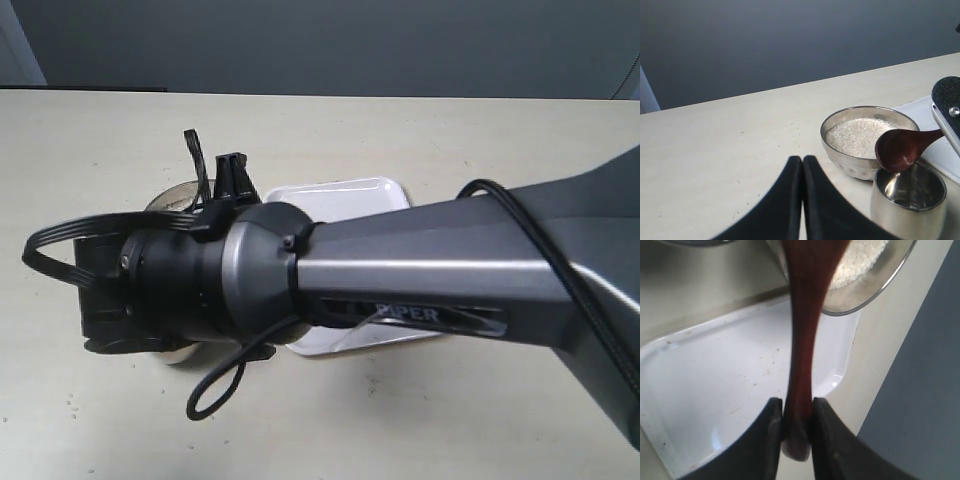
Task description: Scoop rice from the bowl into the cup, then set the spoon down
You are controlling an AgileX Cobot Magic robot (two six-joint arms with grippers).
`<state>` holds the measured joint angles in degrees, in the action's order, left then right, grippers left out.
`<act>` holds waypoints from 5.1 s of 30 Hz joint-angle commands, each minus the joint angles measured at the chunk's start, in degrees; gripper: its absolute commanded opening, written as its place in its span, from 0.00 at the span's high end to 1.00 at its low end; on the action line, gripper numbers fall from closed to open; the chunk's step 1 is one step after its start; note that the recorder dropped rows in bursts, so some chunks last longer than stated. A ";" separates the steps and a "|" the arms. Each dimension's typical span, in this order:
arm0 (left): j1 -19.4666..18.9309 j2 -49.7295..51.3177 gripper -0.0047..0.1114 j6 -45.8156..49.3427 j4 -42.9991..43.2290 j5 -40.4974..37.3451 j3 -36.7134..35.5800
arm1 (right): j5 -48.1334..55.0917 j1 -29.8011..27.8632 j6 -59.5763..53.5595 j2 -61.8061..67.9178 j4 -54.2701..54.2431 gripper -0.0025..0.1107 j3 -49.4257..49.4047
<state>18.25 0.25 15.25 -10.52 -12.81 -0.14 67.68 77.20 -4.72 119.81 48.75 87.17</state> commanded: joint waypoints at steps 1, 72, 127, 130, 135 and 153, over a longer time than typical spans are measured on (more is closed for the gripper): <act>0.29 -0.25 0.96 0.09 -0.02 0.89 0.14 | -0.64 0.17 0.86 -0.89 3.47 0.98 -2.08; 0.29 -0.25 0.96 0.20 -0.02 0.89 0.14 | -14.10 -29.90 -14.72 -2.14 -38.69 0.98 -12.72; 0.29 -0.25 0.96 0.33 -0.02 0.89 0.14 | -0.36 -29.90 10.54 -60.66 -25.71 0.98 -12.72; 0.29 -0.25 0.96 0.33 -0.02 0.89 0.14 | -8.76 -29.90 11.14 -66.60 -29.71 0.98 -12.72; 0.29 -0.25 0.96 0.33 -0.02 0.89 0.14 | -18.07 -29.90 11.14 -72.95 -32.73 0.98 -12.72; 0.29 -0.25 0.96 0.33 -0.02 0.89 0.14 | -35.31 -58.92 10.85 -86.85 -44.02 0.98 -30.38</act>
<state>18.25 0.25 15.61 -10.52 -12.81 -0.14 37.82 25.60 6.02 35.61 9.59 62.38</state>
